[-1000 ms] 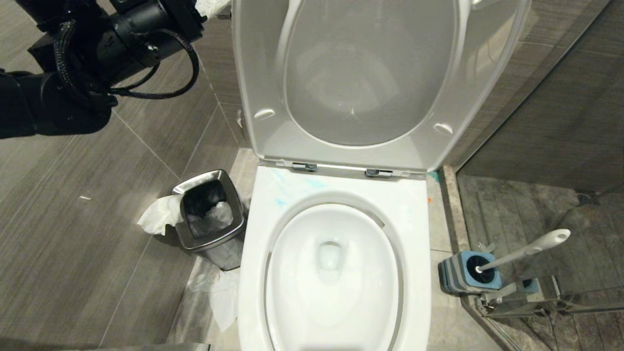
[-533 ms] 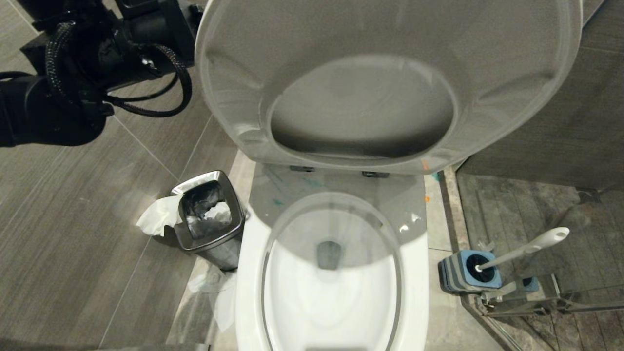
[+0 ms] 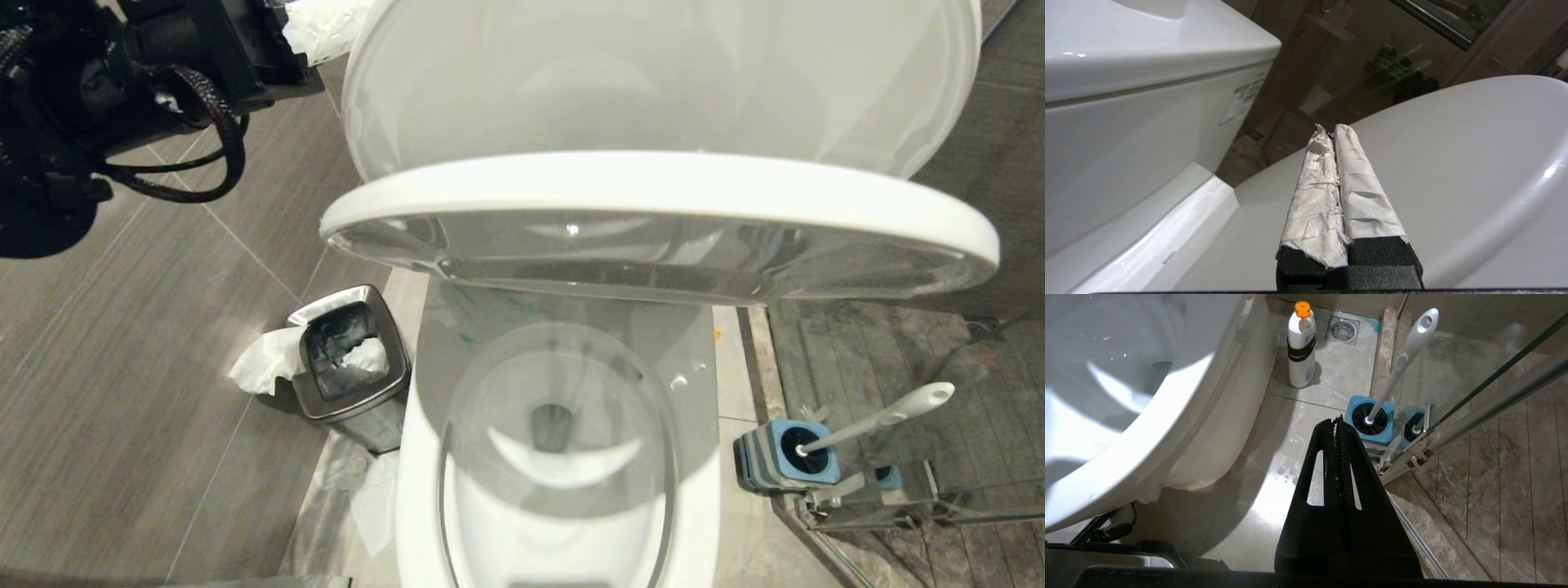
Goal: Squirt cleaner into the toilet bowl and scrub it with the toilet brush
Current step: Close the toilet lid
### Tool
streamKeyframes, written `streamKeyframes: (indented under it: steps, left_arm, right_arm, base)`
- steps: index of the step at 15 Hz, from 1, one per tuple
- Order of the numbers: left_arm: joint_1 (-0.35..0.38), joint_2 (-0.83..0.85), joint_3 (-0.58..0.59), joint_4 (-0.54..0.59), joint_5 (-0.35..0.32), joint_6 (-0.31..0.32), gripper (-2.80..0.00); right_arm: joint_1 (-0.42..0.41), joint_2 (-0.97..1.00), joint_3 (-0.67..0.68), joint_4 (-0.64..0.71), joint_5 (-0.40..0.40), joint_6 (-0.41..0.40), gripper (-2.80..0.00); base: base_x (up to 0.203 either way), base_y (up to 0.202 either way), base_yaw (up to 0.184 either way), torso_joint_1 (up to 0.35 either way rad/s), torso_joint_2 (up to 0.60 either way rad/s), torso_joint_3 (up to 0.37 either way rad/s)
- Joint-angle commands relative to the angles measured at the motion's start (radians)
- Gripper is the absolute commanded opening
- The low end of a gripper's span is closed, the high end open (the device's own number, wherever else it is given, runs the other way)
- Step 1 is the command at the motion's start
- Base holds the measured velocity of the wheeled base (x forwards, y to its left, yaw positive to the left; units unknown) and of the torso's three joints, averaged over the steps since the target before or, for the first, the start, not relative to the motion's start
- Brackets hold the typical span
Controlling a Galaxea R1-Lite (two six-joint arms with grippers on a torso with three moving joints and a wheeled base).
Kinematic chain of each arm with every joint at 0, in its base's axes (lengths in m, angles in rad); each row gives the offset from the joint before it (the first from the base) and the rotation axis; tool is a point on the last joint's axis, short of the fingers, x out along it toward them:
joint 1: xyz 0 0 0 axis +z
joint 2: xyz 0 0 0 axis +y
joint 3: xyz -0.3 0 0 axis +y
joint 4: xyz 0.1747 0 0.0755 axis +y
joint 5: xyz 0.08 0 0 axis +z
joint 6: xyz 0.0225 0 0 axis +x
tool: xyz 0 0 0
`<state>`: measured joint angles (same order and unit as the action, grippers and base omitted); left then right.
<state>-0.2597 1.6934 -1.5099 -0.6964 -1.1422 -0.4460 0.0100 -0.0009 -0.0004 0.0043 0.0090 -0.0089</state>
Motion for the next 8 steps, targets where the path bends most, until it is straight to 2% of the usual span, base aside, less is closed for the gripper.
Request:
streamKeyframes:
  steps: [1, 5, 8]
  left_arm:
    - [0.009, -0.124, 0.104, -0.003, -0.008, -0.015, -2.8]
    - [0.01, -0.276, 0.241, -0.006, -0.051, -0.082, -2.8]
    - [0.018, -0.383, 0.294, -0.009, -0.054, -0.09, -2.8]
  right_arm:
    - [0.001, 0.001, 0.0, 0.0, 0.002, 0.0, -2.8]
    - [0.001, 0.001, 0.0, 0.0, 0.0, 0.0, -2.8]
    - [0.001, 0.001, 0.0, 0.0, 0.0, 0.0, -2.8]
  base:
    - [0.0, 0.0, 0.0, 0.0, 0.0, 0.0]
    - [0.0, 0.0, 0.0, 0.0, 0.0, 0.0]
    - [0.0, 0.0, 0.0, 0.0, 0.0, 0.0]
